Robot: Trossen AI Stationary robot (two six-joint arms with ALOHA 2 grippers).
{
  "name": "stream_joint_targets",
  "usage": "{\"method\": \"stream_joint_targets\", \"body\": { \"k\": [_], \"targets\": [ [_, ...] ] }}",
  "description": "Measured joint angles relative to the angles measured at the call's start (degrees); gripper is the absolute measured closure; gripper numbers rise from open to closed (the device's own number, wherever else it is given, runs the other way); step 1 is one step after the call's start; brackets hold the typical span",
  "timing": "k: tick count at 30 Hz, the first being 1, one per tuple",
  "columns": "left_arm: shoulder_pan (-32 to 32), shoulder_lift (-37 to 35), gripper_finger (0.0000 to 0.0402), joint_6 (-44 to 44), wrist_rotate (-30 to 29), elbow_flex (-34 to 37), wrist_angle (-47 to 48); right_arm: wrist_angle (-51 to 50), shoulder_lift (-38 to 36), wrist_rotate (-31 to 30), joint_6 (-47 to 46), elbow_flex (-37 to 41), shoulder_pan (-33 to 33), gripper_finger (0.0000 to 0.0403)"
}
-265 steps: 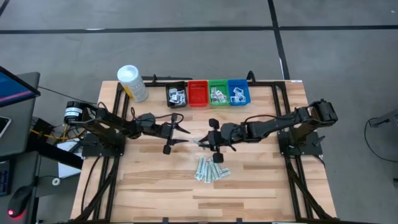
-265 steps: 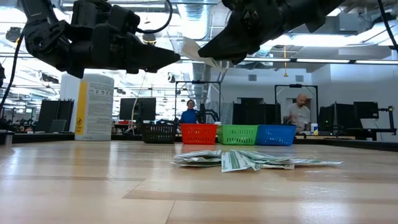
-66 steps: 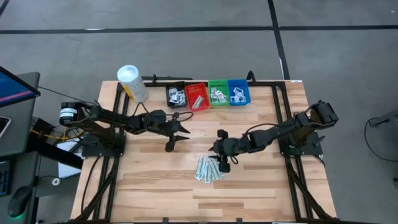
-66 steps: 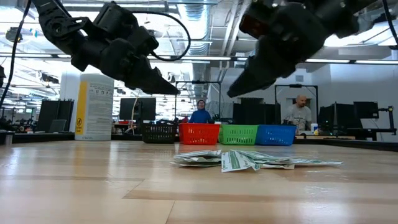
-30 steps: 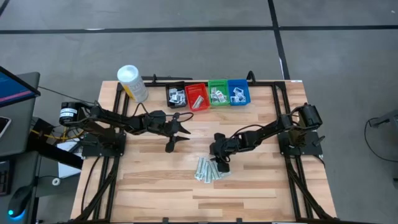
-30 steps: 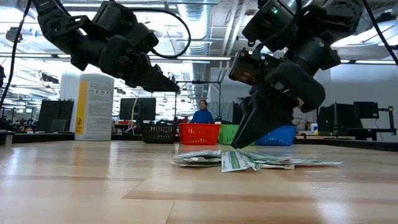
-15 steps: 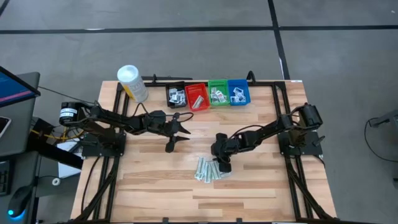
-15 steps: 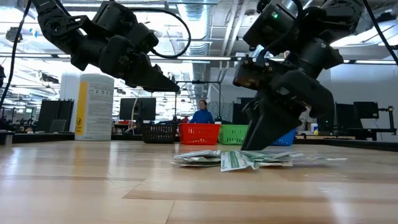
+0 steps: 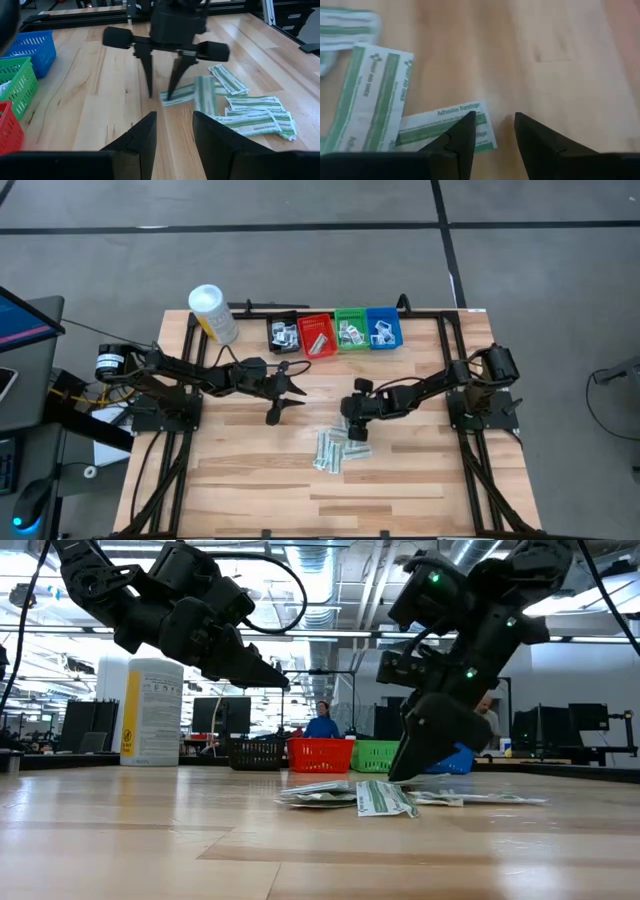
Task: Pick & Place First Aid Supplies
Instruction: Put the green bandage pack into the red bin
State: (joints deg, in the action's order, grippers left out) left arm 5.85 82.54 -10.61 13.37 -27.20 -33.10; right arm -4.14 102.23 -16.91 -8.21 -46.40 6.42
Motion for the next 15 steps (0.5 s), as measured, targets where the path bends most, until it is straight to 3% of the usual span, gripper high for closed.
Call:
{"method": "stream_joint_targets", "body": {
  "k": [5,13,15],
  "targets": [
    [0.0,0.0,0.0274,0.0,0.0,0.0,0.0,-0.4,0.0,-0.3,-0.7,0.1,-2.6,0.0299],
    [0.0,0.0,0.0274,0.0,0.0,0.0,0.0,-3.0,0.1,-0.1,-2.3,0.1,-5.9,0.0392],
    [0.0,0.0,0.0274,0.0,0.0,0.0,0.0,-3.0,0.1,0.0,-2.3,0.1,-6.1,0.0396]
  ]
}}
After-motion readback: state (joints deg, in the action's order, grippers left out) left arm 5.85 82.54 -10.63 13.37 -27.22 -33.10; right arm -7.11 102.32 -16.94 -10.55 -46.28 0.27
